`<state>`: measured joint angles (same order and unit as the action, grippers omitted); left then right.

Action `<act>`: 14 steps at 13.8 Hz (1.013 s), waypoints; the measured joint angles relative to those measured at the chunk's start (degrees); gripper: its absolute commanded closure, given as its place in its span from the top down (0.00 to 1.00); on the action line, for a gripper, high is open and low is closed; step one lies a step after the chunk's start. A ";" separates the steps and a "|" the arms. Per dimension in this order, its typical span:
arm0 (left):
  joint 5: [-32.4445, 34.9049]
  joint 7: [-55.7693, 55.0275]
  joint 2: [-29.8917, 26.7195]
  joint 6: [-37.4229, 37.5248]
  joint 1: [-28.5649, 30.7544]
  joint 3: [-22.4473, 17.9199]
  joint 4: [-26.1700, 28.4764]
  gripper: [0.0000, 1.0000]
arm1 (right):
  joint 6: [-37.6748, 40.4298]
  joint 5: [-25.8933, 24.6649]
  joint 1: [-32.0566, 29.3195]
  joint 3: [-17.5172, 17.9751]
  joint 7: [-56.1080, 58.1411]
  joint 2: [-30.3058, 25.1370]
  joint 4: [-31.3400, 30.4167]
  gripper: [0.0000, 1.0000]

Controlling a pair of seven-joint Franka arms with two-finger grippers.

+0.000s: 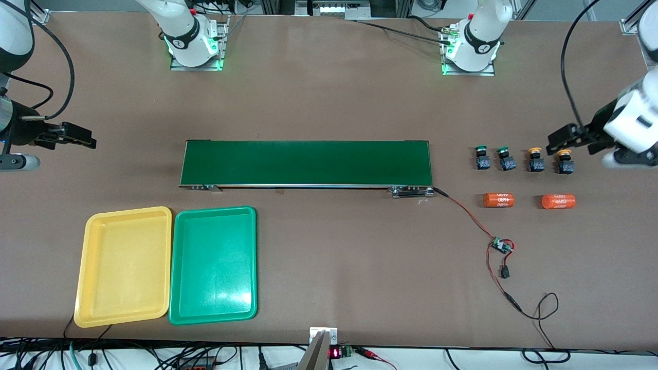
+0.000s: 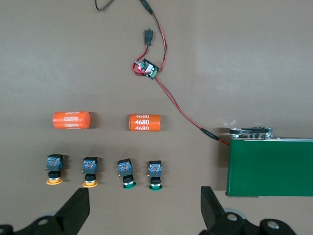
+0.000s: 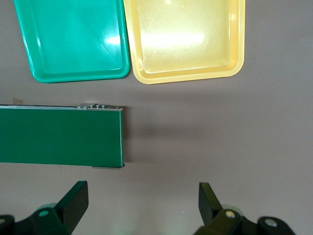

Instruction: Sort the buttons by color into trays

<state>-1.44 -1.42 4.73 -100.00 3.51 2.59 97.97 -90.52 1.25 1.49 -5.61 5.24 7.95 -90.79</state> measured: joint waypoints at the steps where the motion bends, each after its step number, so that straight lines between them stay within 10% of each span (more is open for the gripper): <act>1: 0.00 0.00 2.23 -0.74 0.00 0.04 -0.02 1.00 | 0.00 0.00 -0.03 -0.14 0.00 -0.15 -0.69 1.00; 9: 0.00 0.81 16.05 -6.63 -0.04 0.36 -0.13 1.00 | -9.67 0.00 -1.19 -0.51 0.00 -11.11 -19.60 1.00; 14: 0.01 22.51 20.18 -11.35 0.44 0.30 -0.11 1.00 | -15.91 0.00 -1.17 -0.30 0.00 -18.02 -31.24 1.00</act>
<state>-1.43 21.09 24.92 -111.34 3.95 2.88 97.86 -106.43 1.25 0.32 -5.91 5.24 -10.07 -122.03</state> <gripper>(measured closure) 0.000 0.000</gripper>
